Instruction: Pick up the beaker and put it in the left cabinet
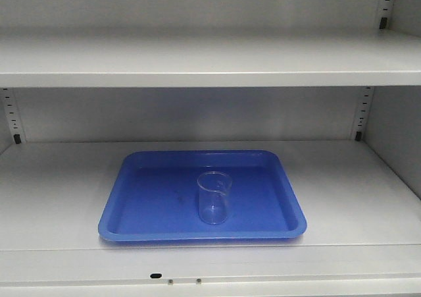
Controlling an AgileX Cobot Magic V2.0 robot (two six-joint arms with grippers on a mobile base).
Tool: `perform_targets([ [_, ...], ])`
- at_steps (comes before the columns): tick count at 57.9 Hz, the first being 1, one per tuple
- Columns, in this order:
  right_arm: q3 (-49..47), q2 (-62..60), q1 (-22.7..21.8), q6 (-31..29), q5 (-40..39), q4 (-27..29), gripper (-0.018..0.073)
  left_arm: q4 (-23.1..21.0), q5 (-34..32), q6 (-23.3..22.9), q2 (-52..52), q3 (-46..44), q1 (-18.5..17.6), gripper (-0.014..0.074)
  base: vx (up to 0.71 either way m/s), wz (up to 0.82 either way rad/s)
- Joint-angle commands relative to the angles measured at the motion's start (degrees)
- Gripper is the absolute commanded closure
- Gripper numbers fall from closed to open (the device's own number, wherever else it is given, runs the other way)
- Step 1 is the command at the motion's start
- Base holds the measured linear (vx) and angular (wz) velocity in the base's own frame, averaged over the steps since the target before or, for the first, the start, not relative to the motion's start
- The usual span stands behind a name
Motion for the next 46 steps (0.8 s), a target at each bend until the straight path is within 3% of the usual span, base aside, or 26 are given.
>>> perform_targets([
  [1, 3.5, -5.6, -3.1, -0.8, -5.2, 2.8, 0.0440, -0.4, -4.8, -0.2, -1.0, 0.9, -0.1, 0.0595, 0.00, 0.00],
  [8, 4.0, -9.3, -3.6, -2.5, 2.2, 4.7, 0.0576, -0.4, -4.8, -0.2, -1.0, 0.9, -0.1, 0.0595, 0.00, 0.00],
  [17, 4.1, -9.3, -3.6, -7.8, 4.5, 1.8, 0.0571, -0.4, -4.8, -0.2, -1.1, 0.9, -0.1, 0.0595, 0.00, 0.00],
  [46, 4.1, -9.3, -3.6, -7.9, 4.3, 1.8, 0.0568, -0.4, -4.8, -0.2, -1.0, 0.9, -0.1, 0.0595, 0.00, 0.00],
])
